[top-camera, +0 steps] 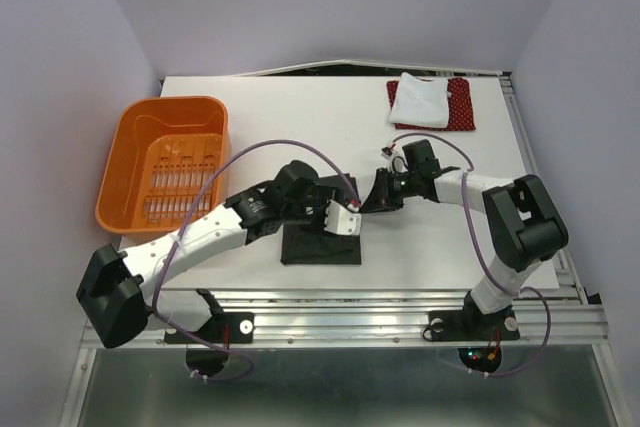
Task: Fold and stack the skirts
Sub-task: Fold the skirt
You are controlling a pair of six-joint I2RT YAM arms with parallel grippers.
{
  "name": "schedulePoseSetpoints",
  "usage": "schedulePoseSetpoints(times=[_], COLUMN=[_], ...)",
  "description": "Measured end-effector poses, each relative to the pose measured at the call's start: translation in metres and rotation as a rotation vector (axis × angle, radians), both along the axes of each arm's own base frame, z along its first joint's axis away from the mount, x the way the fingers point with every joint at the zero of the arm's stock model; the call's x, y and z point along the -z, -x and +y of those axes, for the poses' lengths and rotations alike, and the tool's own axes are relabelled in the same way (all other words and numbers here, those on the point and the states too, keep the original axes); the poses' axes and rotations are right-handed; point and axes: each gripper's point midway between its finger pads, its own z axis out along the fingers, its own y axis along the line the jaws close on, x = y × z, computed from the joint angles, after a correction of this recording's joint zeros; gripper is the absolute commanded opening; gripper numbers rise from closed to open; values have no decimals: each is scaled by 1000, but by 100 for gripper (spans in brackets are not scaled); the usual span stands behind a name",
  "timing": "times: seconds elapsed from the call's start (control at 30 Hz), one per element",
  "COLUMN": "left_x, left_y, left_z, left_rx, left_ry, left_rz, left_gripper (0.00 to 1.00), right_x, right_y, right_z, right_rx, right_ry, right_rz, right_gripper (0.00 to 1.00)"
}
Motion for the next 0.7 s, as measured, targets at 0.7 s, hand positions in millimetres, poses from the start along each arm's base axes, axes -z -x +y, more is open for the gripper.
schedulePoseSetpoints(times=[0.7], left_x=[30], left_y=[-41], left_z=[-52], left_rx=[637], left_ry=[-342], left_rz=[-347], left_gripper=[44], right_x=[-4], right_y=[-11], right_z=[14], right_rx=[33], right_ry=[-39], right_rz=[-16], right_gripper=[22])
